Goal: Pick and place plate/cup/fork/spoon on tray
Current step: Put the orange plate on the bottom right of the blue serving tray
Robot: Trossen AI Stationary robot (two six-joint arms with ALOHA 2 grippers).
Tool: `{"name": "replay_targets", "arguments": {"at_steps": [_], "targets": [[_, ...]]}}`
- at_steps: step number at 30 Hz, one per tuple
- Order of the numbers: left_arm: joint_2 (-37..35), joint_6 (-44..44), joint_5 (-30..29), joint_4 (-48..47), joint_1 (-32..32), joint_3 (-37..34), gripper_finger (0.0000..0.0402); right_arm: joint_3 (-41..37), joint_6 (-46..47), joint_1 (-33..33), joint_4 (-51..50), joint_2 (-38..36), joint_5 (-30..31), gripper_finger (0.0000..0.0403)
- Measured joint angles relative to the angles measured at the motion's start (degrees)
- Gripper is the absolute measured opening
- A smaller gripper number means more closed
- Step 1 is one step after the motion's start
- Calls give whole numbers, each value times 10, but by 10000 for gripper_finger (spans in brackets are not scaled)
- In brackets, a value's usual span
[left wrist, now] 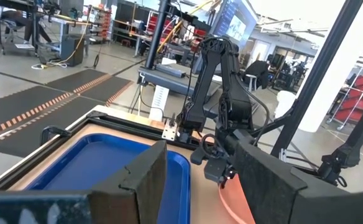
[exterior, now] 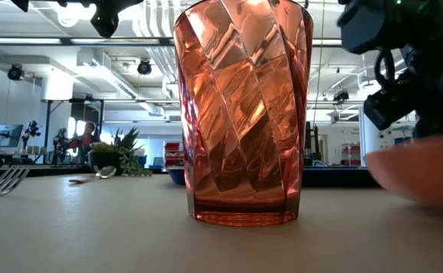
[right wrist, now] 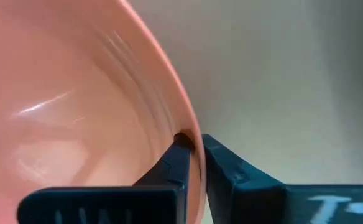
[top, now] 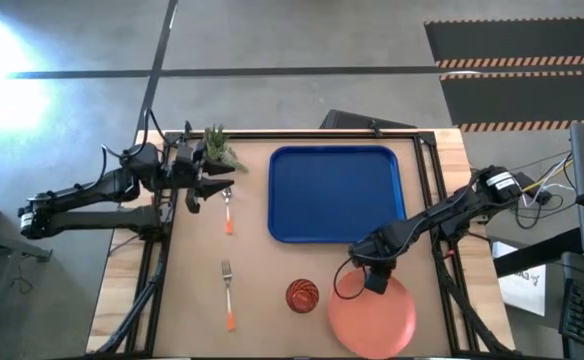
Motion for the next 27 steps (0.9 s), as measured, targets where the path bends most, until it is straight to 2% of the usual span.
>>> {"name": "replay_targets", "arguments": {"at_steps": [6, 10, 16, 19, 24, 27], "targets": [[0, 0, -2, 0, 0, 0, 173, 21, 0, -2, -14, -5, 79, 11], [0, 0, -2, 0, 0, 0, 173, 44, 18, -6, -108, -27, 144, 10], [0, 0, -2, 0, 0, 0, 173, 66, 75, -7, -244, -110, 226, 9], [0, 0, -2, -1, 0, 0, 173, 74, 113, -7, -265, -165, 301, 8], [0, 0, -2, -1, 0, 0, 173, 77, 155, -17, -274, -252, 476, 6], [0, 0, -4, -1, 0, 0, 173, 73, 144, -42, -275, -292, 530, 6]]}}
